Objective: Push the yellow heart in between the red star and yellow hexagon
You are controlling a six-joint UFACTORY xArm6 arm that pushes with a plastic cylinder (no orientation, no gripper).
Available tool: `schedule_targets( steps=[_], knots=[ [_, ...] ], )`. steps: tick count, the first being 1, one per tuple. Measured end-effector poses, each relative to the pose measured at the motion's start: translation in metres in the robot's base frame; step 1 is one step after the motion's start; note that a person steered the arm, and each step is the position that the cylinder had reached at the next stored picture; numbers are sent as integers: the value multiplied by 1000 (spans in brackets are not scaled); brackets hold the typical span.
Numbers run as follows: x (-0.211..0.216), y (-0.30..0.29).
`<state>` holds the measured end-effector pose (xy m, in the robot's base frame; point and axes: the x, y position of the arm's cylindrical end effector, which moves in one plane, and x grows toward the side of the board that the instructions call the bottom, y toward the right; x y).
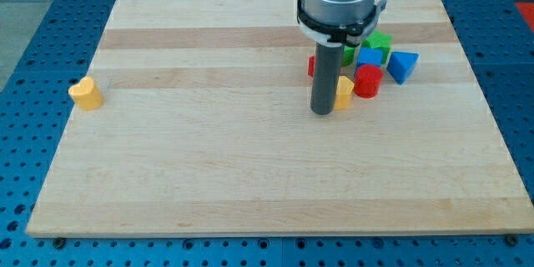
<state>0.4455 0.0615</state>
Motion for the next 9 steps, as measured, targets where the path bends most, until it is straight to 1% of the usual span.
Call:
schedule_targets(
  steps=[1,2,4,5,6,7,8,9],
  knots=[
    [-14,1],
    [-16,6],
    [-16,35],
    [27,-35],
    [52,-192],
    [11,-342],
    [5,-364],
    [-10,-364]
  ],
)
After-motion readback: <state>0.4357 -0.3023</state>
